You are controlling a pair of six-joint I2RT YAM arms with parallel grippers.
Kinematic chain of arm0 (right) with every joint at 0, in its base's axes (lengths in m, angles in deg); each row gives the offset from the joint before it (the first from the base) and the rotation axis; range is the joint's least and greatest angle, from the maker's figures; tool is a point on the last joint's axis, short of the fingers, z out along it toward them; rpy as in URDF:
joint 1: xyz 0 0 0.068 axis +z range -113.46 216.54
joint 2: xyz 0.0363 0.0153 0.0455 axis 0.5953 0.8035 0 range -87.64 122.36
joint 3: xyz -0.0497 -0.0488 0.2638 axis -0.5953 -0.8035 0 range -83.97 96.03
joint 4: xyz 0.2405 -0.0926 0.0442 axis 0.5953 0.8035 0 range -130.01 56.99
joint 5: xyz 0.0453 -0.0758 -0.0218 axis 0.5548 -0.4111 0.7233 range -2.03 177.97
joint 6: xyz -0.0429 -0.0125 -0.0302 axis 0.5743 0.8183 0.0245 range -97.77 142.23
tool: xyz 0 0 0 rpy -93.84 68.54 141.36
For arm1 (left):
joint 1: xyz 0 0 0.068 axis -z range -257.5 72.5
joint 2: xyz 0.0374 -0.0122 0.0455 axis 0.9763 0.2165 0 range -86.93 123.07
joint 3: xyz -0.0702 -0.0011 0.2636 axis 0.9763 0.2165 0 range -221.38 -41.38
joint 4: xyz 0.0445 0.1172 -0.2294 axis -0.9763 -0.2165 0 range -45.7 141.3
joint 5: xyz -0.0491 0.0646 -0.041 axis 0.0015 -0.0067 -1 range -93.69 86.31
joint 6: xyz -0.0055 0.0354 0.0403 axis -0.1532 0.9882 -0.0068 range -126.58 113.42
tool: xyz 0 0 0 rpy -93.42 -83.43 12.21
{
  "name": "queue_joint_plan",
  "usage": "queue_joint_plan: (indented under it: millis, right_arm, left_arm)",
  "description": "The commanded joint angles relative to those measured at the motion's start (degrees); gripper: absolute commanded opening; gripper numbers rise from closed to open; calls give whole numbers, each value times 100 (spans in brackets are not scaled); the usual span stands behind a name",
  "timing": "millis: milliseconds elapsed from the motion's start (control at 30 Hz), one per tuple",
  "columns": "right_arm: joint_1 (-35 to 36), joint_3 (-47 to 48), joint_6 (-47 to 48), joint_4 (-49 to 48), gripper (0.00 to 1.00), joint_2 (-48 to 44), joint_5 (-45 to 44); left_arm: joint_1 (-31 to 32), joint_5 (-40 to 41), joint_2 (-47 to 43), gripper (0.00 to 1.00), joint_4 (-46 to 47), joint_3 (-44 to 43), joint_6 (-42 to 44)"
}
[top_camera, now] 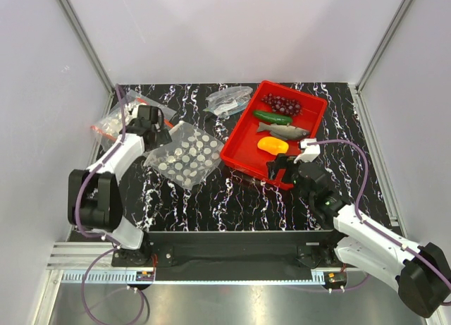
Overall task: Place the food in the zip-top bag and seal the zipper
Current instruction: Open the zipper of the food storage bag at the center of the board.
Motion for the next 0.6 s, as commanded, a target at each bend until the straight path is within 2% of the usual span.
queue_joint_plan:
  millis: [0,67,133,267,300,367,400,500,533,567]
  right_arm:
    - [-19,227,62,-269,100,-17,44]
    - [-19,226,71,-278,100,-34,35]
    - [-19,227,71,-287,100,-34,44]
    - [-19,218,71,-278,100,-8,35]
    - [-19,226,62,-287,100,-17,44]
    - [-19,227,71,-296,100,9,53]
    - [-19,227,62,-296,100,10,61]
    - [-19,235,71,-296,100,36,79]
    - [-19,253,71,-296,100,36,79]
    - [-19,244,62,-296,100,36,79]
  left_arm:
    - [-334,-675,310,99,307,-420,304]
    - [-370,-790,669,97,194,-613,402]
    - [-370,-1000,907,91,149,-693,376]
    - [-344,-1571,777,75,596,-106,130]
    - [-318,-1607,725,65,710,17,94]
    - [-230,-1503,584,54,808,272,-90]
    - [-168,-1502,531,45,860,343,-117]
    - [218,-1231,338,29,834,510,-187]
    - [436,-1151,233,14,782,528,-239]
    - [552,-1063,154,9,773,607,-275]
